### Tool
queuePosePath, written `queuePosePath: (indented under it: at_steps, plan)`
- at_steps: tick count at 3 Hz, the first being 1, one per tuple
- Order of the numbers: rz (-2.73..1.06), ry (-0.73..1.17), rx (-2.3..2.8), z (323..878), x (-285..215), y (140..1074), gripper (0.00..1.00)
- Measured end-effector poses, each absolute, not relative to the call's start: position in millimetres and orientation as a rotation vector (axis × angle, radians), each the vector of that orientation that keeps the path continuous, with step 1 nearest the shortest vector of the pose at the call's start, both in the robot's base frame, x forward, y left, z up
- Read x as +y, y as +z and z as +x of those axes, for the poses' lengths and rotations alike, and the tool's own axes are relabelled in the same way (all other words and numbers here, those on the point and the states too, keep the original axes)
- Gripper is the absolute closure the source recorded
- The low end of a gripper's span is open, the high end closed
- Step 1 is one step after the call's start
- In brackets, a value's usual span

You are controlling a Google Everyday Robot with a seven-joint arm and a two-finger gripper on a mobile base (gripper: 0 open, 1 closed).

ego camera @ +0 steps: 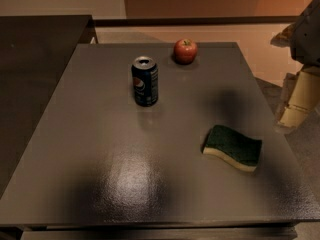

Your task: Pick apple

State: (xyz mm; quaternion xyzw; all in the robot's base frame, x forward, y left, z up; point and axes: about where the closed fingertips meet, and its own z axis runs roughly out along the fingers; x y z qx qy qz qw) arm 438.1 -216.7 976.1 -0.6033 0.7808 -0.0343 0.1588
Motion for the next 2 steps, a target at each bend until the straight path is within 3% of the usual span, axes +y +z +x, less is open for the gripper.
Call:
queuePosePath:
  at_steps: [2]
  plan:
    - [-1.699,-0.029,2.231,455,-213,968,0.00]
